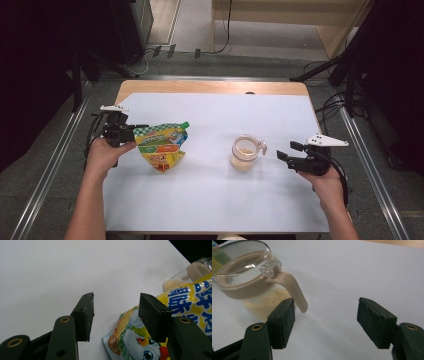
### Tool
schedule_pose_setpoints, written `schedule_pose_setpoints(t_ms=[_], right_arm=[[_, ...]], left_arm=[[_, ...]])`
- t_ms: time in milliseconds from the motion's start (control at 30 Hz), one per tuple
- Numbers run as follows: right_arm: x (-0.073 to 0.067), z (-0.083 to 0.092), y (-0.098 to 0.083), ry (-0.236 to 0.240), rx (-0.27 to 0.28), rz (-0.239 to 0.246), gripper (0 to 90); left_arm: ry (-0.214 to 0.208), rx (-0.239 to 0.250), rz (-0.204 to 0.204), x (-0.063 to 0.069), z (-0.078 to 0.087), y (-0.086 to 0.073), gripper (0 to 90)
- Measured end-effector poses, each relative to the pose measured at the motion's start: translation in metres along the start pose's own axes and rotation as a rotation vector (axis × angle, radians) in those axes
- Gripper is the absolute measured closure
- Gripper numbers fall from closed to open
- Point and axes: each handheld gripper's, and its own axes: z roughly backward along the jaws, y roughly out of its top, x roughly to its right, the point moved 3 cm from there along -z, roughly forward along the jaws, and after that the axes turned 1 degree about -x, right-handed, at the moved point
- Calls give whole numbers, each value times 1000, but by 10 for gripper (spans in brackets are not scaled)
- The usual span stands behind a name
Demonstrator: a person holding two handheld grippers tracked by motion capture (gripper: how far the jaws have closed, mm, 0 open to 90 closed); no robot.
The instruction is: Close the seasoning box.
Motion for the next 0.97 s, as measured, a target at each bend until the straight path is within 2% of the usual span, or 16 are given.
schedule_pose_setpoints(t_ms=[267,467,967], right_arm=[[12,0,-6,-26,-12,-16,308],[19,1,-8,-44,-17,-26,309],[22,0,-10,-64,-26,-23,308]], left_arm=[[-11,-8,0,1,-3,0,461],[-3,-12,5,0,-3,0,455],[17,-27,13,-3,-6,-1,437]])
